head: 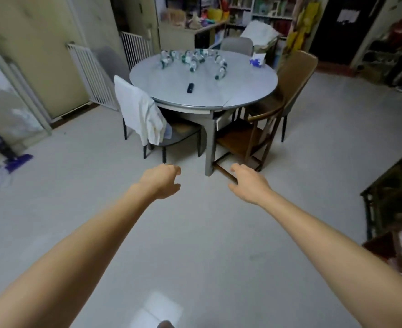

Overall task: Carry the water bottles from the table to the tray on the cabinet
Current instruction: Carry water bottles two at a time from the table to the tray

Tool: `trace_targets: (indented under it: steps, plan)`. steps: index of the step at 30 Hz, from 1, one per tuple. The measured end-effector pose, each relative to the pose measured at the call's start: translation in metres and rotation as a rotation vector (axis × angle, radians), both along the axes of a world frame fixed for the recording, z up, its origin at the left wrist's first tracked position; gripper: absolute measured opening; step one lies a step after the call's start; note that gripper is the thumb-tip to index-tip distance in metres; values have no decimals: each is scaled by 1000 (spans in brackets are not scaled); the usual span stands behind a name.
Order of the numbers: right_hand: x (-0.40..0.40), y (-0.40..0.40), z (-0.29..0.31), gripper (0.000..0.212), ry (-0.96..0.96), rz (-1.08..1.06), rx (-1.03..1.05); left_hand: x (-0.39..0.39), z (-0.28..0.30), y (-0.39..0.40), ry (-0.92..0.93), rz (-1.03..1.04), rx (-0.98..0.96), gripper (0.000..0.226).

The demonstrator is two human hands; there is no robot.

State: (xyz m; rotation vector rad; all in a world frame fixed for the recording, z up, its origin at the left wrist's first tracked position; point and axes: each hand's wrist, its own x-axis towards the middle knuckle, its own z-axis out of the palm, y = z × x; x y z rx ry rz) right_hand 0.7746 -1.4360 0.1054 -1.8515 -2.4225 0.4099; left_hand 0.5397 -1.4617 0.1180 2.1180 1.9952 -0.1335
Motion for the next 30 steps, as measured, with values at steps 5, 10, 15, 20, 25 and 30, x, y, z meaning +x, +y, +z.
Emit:
trace_targets:
  steps: [5,10,15,20,25,30]
  plan:
    - [-39,143,-10,36,3,50,23,-48,-13,138,33,54,20,36]
    - [-60,288,1,41,24,-7,27,-77,-2,295,38,11,27,38]
    - [-57,414,14,43,31,-96,25,-83,13,432,-10,-45,7,40]
    - [-57,561,1,48,46,-127,22,-91,3,577,4,-90,21,47]
    - [-74,716,-18,49,12,-73,3,-109,-15,714,27,-42,36,52]
    - [-95,863,-27,51,-50,1,-44,-127,-22,844,-3,28,1,50]
